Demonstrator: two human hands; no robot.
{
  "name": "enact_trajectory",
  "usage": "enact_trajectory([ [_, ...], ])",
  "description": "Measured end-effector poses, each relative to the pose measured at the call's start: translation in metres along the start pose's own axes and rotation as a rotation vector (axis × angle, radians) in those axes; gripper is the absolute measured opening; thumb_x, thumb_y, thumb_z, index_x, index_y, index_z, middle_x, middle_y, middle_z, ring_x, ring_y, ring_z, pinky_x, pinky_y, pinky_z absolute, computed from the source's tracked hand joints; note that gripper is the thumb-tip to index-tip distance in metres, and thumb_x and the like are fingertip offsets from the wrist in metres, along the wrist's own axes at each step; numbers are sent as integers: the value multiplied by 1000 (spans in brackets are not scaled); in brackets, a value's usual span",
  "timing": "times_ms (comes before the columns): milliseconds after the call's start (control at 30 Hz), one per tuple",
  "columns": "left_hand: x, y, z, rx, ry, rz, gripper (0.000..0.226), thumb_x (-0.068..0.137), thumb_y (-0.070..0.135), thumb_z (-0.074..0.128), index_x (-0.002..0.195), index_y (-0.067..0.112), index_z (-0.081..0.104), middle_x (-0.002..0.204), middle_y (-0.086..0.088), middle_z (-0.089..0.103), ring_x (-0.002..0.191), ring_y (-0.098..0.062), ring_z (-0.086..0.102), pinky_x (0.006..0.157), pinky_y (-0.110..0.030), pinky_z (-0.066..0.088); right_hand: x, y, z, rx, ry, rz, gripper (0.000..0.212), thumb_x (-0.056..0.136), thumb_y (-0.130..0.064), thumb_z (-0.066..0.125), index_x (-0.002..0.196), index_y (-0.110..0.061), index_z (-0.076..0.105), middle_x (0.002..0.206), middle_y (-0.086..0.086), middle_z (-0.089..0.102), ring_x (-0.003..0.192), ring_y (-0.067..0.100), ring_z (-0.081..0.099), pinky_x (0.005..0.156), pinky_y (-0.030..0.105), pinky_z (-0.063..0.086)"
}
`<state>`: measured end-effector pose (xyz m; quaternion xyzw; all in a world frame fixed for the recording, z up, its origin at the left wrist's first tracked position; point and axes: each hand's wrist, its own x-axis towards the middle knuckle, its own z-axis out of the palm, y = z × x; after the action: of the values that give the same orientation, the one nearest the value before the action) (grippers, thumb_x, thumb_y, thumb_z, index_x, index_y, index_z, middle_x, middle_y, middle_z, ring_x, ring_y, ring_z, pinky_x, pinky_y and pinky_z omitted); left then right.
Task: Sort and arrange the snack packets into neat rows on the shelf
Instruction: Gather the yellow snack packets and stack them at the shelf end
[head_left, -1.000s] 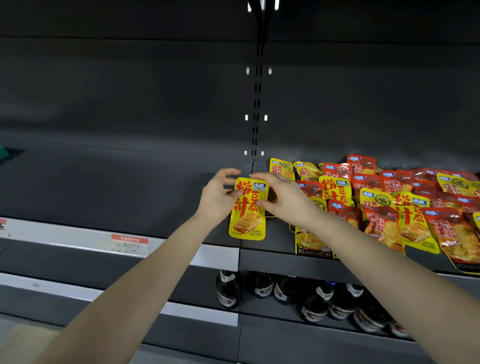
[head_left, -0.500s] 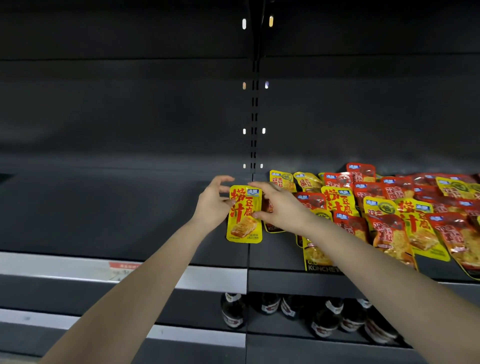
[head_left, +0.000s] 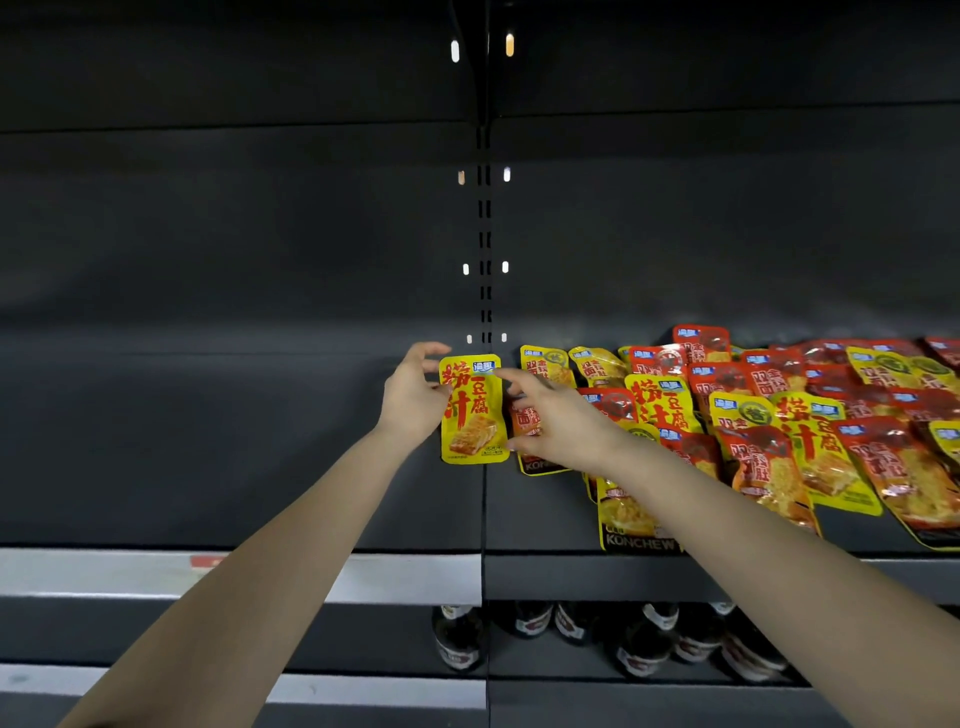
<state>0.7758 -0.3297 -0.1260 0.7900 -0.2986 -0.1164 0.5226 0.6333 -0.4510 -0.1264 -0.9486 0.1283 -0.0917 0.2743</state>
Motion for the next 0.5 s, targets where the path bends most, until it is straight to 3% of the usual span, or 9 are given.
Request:
enact_trajectory([
  [333,16,9,11,-21,40,19,34,85,-2,58,112,19,54,105,2,61,88,-18,63,78,-35,54,1,13,-3,-16,27,8,86,76,-23,76,144,-31,24,142,5,42,130,20,42,105,41,40],
  [500,28,10,14,-1,26,23,37,85,-4,57,115,17,53,104,2,61,88,-17,63,78,-34,54,3,17,-8,-99,20,-24,62,85,-27,66,140,-29,38,141,0,39,133,21,36,107,38,36],
])
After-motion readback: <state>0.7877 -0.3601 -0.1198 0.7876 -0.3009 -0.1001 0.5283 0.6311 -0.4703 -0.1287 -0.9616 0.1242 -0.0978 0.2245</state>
